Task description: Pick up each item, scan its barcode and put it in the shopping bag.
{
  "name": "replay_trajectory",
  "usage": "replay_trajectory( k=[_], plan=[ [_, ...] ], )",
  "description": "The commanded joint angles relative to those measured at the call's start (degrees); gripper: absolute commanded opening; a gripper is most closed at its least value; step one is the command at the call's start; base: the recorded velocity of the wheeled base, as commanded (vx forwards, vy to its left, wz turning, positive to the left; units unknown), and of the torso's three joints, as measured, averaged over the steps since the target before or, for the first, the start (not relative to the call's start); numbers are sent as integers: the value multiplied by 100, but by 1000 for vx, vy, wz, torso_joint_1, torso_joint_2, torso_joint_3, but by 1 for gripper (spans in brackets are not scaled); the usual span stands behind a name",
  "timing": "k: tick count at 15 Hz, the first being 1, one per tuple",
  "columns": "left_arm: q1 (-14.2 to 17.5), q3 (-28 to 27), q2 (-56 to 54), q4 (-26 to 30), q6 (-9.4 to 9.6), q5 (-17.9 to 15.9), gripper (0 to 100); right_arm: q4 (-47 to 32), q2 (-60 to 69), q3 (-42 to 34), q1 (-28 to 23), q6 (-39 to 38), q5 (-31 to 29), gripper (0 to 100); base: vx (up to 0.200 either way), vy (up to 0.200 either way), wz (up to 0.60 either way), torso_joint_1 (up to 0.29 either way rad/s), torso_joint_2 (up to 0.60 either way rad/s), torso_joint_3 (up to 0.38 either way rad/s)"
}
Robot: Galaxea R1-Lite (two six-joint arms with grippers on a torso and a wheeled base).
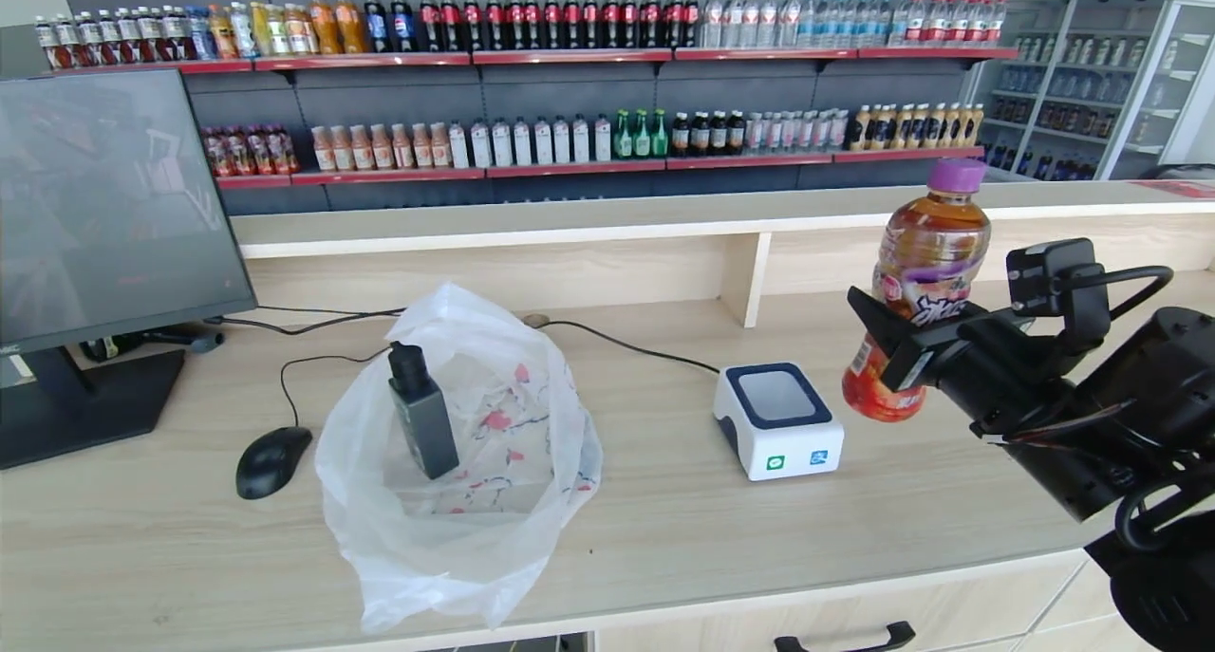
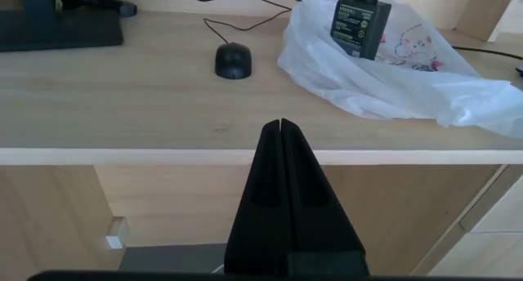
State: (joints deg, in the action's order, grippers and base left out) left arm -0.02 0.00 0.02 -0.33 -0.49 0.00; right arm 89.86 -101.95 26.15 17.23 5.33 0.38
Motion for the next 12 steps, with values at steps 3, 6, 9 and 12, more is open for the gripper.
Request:
replay_trajectory(
  k=[3, 6, 9, 12],
  plan=[
    [2, 0, -2, -2, -4, 0, 0, 14, 105, 488, 246, 188, 76, 0, 0, 0, 0, 0, 0, 0],
    [2, 0, -2, -2, -4, 0, 0, 14, 193, 373, 237, 504, 551, 0, 0, 0, 0, 0, 0, 0],
    [2, 0, -2, -2, 5, 0, 0, 14, 79, 277, 431, 1278, 911, 0, 0, 0, 0, 0, 0, 0],
    [2, 0, -2, -2, -4, 0, 0, 14, -150, 329, 457, 1955, 1210, 0, 0, 0, 0, 0, 0, 0]
  ],
)
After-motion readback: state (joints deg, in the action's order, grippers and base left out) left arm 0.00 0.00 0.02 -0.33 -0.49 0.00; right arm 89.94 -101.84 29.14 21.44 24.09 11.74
